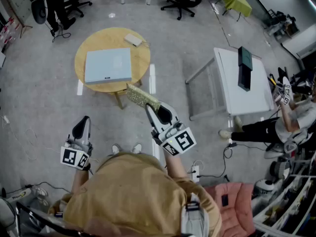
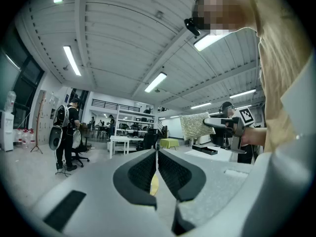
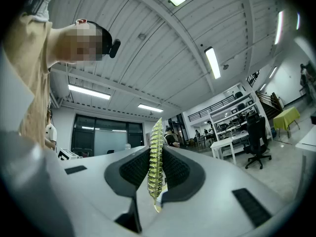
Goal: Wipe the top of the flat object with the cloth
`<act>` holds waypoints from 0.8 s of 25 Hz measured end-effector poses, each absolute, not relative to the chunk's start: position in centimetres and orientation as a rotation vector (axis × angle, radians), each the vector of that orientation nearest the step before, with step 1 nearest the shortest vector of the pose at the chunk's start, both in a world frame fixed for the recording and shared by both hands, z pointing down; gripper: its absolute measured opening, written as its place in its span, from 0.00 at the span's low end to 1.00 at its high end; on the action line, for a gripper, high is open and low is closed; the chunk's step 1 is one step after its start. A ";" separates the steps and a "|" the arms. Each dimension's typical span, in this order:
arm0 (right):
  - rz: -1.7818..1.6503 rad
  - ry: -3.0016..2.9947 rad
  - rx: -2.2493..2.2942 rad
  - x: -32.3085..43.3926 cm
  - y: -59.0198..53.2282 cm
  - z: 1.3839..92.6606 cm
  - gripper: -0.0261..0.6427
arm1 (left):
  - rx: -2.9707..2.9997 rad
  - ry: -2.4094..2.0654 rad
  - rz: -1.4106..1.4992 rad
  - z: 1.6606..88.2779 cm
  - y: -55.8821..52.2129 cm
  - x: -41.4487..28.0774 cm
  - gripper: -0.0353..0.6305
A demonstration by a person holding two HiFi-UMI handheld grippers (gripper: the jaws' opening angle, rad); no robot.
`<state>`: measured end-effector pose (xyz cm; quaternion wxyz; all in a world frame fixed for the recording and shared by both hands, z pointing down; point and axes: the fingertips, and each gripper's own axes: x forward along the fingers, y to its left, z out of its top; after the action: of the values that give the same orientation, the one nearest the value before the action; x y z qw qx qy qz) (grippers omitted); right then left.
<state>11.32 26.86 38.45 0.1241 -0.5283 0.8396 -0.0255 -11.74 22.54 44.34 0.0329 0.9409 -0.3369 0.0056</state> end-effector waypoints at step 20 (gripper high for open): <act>-0.107 2.454 -1.477 16.0 27.3 40.8 0.13 | 2.912 -1.134 0.000 44.1 21.9 -7.3 0.08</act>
<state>15.99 27.29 40.83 0.1372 -0.5105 0.8481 -0.0370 -7.29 21.92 44.09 0.0085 0.9318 -0.3628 0.0000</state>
